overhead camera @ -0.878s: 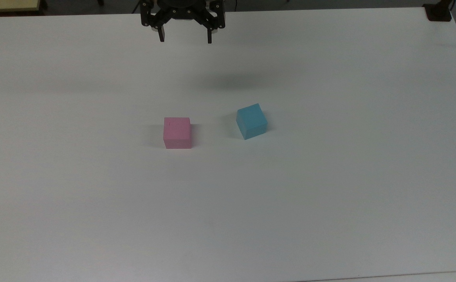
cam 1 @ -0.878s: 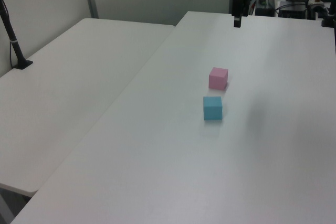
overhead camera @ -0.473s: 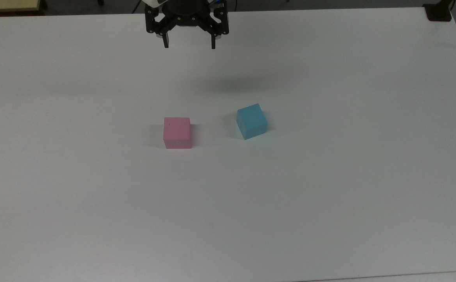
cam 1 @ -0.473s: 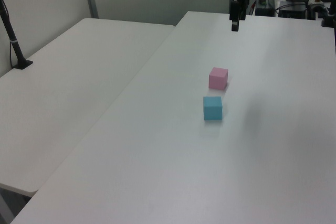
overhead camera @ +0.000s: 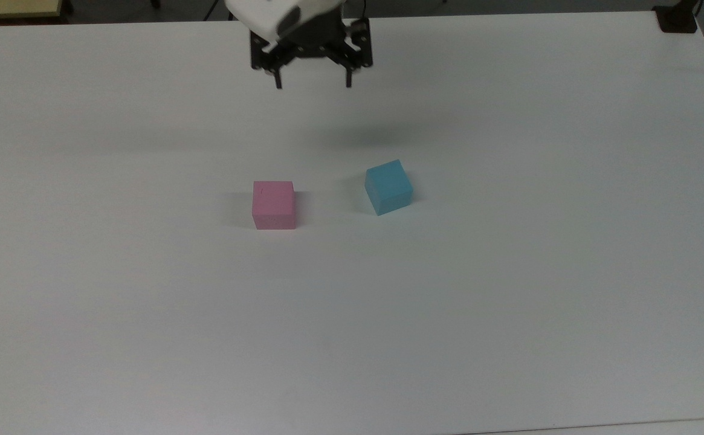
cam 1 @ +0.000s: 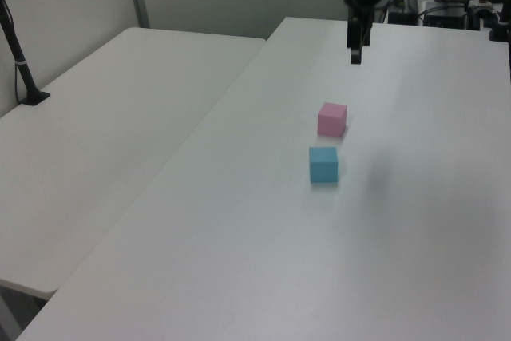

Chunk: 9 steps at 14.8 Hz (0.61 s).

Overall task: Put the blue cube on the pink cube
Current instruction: 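Move the open gripper down over the light-blue cube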

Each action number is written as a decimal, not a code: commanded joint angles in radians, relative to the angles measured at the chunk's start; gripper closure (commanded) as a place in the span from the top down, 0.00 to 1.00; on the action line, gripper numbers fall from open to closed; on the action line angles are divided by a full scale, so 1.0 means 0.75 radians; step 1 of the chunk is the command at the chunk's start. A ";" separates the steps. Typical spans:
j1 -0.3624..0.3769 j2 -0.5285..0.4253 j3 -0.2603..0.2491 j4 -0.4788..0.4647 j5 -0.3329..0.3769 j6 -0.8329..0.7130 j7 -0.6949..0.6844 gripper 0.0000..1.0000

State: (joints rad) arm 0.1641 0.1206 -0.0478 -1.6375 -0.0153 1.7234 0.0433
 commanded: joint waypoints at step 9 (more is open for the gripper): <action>0.223 0.369 0.006 -0.091 -0.020 0.375 -0.037 1.00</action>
State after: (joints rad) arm 0.3023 0.3549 -0.0367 -1.7051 -0.0163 1.9567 0.0411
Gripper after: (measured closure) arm 0.000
